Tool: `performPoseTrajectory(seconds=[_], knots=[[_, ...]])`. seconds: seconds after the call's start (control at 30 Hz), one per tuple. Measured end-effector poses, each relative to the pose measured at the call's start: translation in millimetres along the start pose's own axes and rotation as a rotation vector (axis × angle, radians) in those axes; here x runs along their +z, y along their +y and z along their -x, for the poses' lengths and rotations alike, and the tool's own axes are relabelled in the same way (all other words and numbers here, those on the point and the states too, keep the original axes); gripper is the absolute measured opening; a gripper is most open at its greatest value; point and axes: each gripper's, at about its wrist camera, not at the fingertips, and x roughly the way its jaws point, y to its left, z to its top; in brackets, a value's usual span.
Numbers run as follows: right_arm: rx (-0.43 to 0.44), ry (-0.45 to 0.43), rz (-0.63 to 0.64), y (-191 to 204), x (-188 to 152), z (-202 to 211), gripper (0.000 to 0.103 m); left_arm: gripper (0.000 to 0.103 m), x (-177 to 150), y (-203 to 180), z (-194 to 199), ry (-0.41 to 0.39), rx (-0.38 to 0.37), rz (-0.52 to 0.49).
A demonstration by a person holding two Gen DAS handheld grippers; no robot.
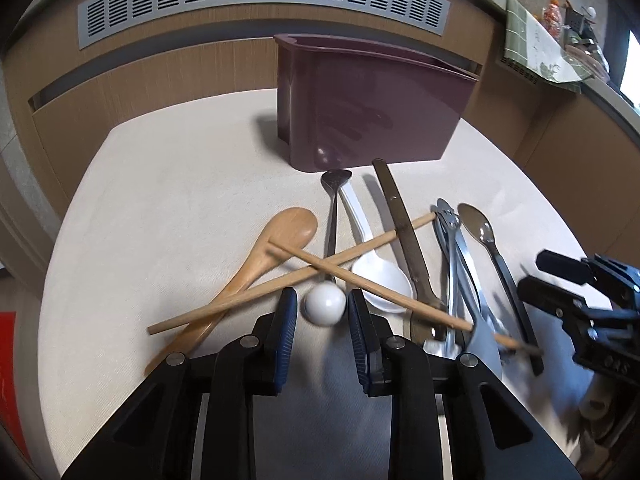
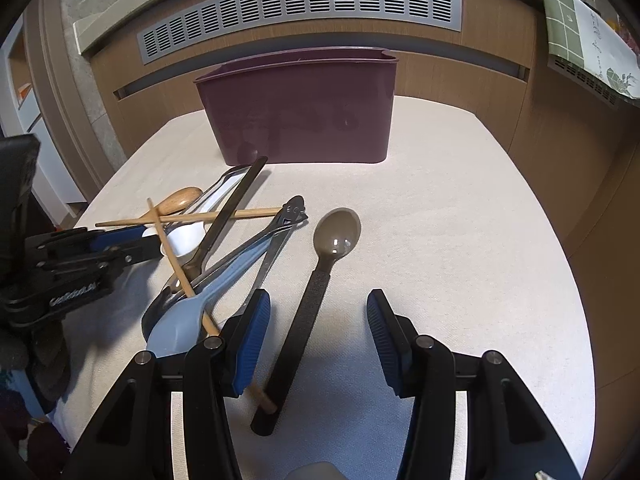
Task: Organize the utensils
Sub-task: 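Grasp and lift the grey long-handled spoon with the right tool while the left tool lifts the ball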
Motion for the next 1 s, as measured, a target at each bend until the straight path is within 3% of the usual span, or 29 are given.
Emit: performPoseTrajectory(seconds=[0.23,0.47,0.67,0.73,0.77,1.0], knots=[[0.0,0.022,-0.058,-11.0,8.2,-11.3,0.047,0.022,7.2,3.6,6.3,-0.052,-0.008,0.038],[-0.031,0.074,-0.063,-8.0,34.5,-42.2,0.047,0.022,10.2,9.8,49.0,-0.173,0.039,0.013],[-0.076,0.082,-0.022,1.1,48.9,-60.3,0.046,0.022,18.4,13.0,80.8,-0.256,0.028,0.014],[-0.079,0.072,-0.005,4.0,48.4,-60.7,0.041,0.022,20.1,11.7,88.0,-0.275,0.03,0.012],[-0.075,0.066,0.004,4.6,48.6,-60.5,0.033,0.022,21.4,11.2,91.0,-0.283,0.034,0.009],[-0.048,-0.015,0.035,2.7,42.2,-33.1,0.031,0.023,3.9,17.7,87.9,-0.236,0.016,0.029]])
